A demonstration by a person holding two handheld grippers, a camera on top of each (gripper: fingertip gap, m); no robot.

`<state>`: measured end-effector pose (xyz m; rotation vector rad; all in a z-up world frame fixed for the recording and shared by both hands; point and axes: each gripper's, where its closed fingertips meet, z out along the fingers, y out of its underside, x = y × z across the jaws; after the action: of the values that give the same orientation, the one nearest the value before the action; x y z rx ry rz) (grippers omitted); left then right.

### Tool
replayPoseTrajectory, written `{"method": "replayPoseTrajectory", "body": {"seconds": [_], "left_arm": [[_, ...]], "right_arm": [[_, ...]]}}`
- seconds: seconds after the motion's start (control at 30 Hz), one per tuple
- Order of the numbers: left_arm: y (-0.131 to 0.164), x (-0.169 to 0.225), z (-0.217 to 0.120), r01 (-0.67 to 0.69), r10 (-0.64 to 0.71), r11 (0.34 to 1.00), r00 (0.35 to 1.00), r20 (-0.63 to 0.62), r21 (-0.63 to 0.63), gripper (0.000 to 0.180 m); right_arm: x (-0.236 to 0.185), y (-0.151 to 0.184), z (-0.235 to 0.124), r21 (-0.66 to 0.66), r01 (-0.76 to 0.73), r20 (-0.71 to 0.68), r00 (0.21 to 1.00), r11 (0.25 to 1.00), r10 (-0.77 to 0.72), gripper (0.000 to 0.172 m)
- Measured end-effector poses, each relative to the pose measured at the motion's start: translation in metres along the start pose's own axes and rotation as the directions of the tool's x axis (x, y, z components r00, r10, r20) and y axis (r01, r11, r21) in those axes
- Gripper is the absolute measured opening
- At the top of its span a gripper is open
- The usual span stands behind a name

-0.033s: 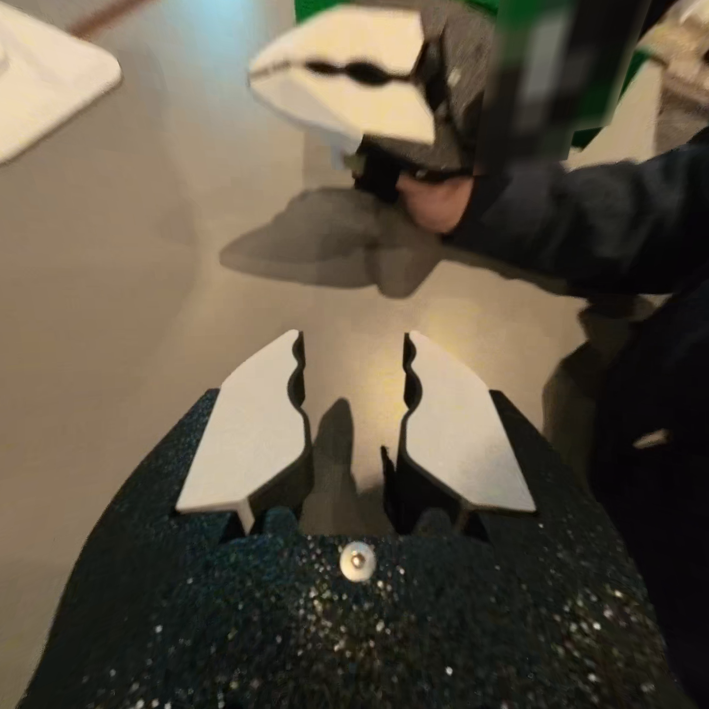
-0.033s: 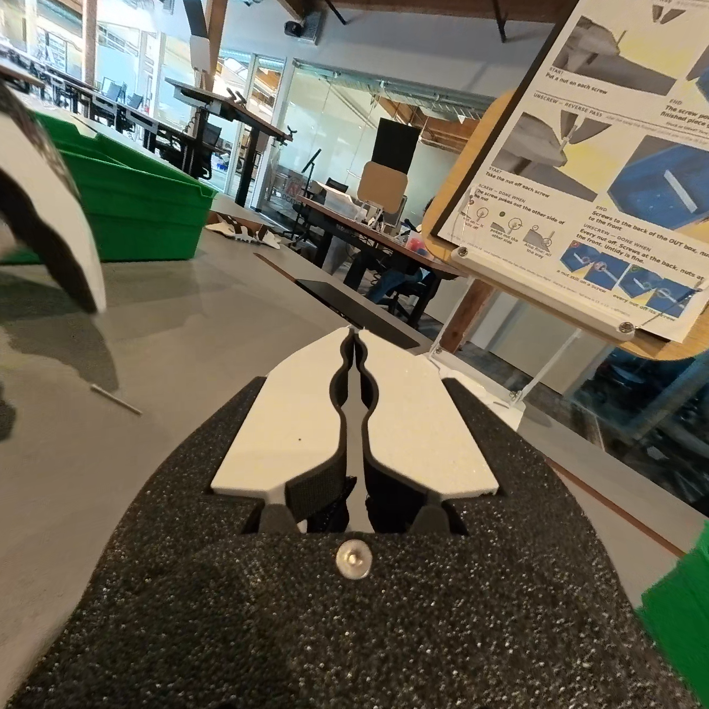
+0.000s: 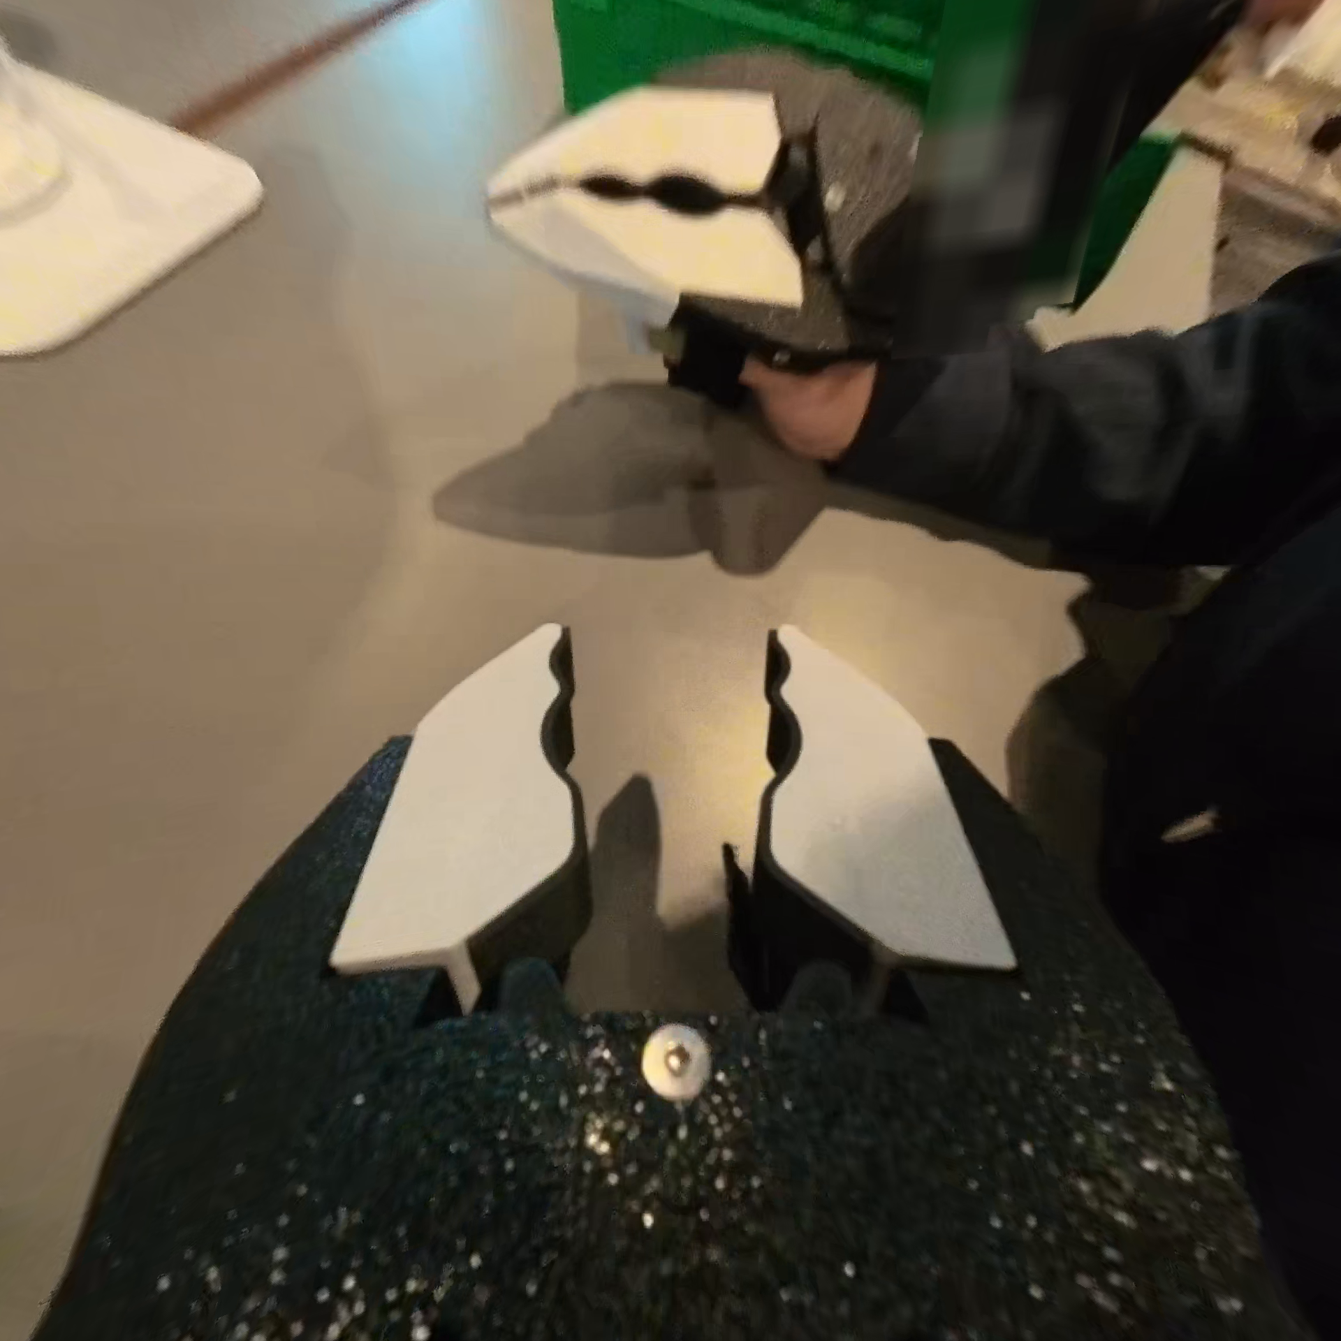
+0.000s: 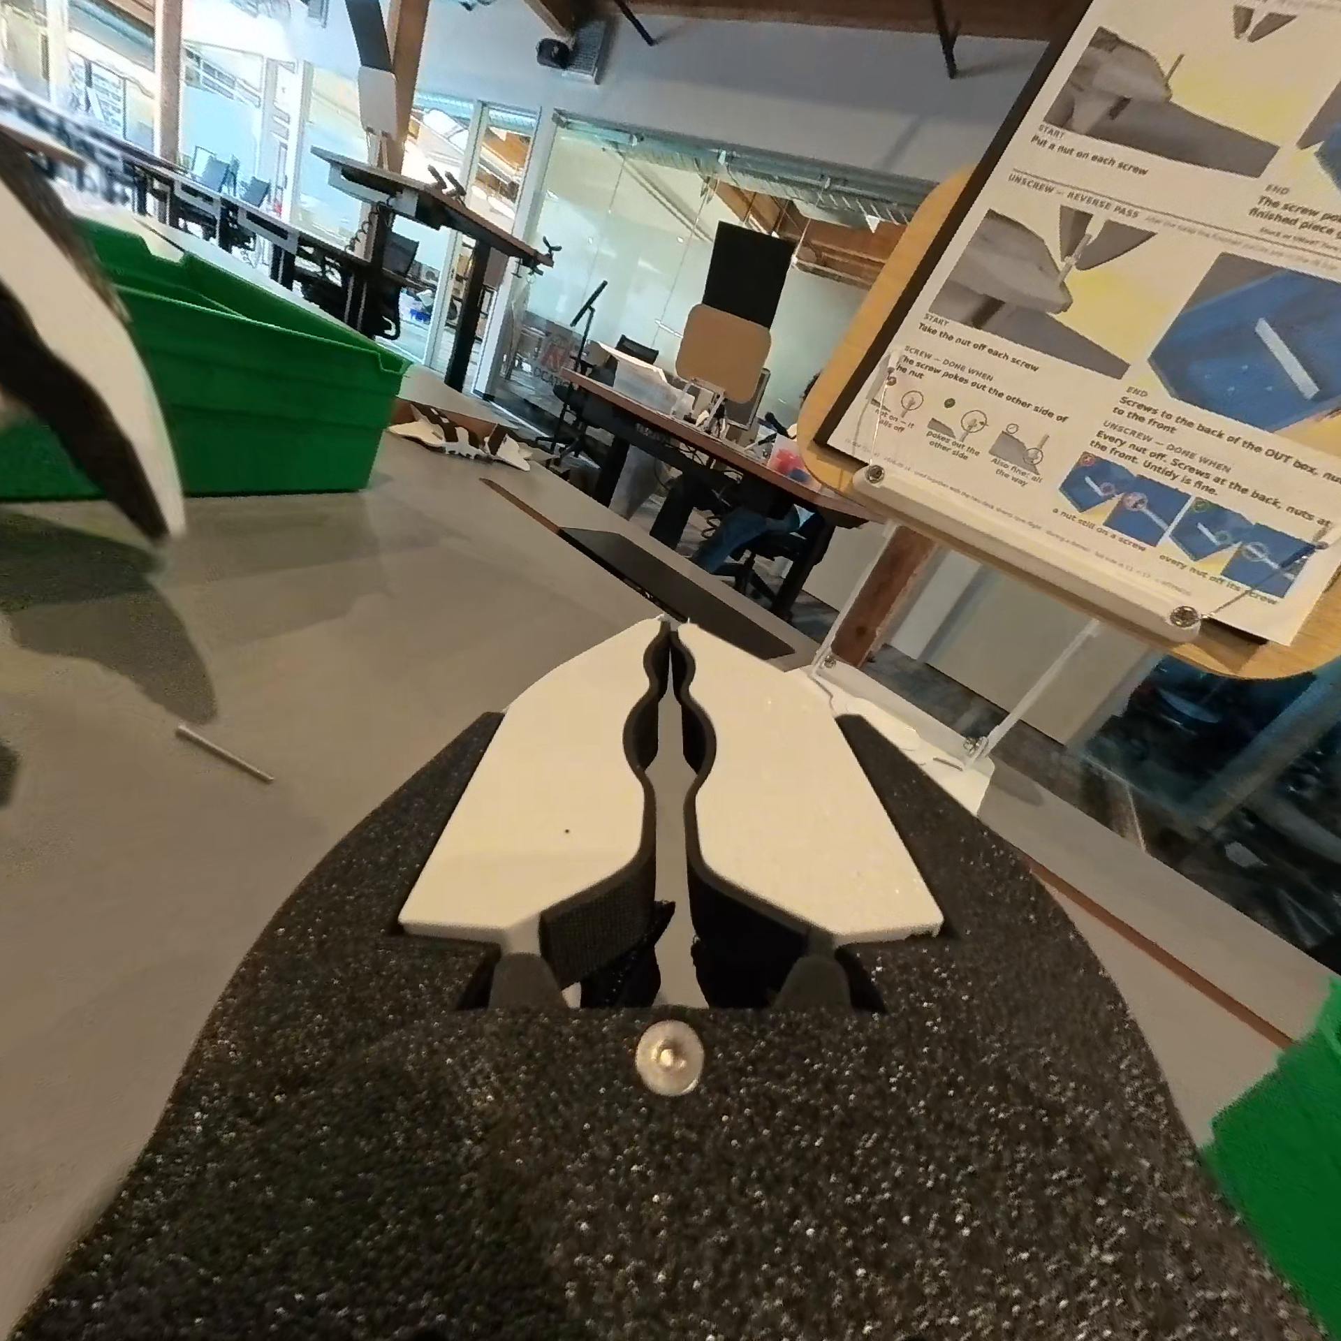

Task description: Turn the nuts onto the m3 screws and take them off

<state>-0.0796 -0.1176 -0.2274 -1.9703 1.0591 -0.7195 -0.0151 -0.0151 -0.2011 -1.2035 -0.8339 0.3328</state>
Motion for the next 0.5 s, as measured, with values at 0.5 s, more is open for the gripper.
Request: {"method": "replayPoseTrajectory", "body": {"seconds": [0.5], "left_arm": [[0.109, -0.11, -0.217, 0.251, -0.198, 0.968, 0.703, 0.683, 0.022, 0.036]], "right_arm": [[0.004, 0.005, -0.003, -0.03, 0.009, -0.037, 0.999, 0.999, -0.01, 0.0]]}}
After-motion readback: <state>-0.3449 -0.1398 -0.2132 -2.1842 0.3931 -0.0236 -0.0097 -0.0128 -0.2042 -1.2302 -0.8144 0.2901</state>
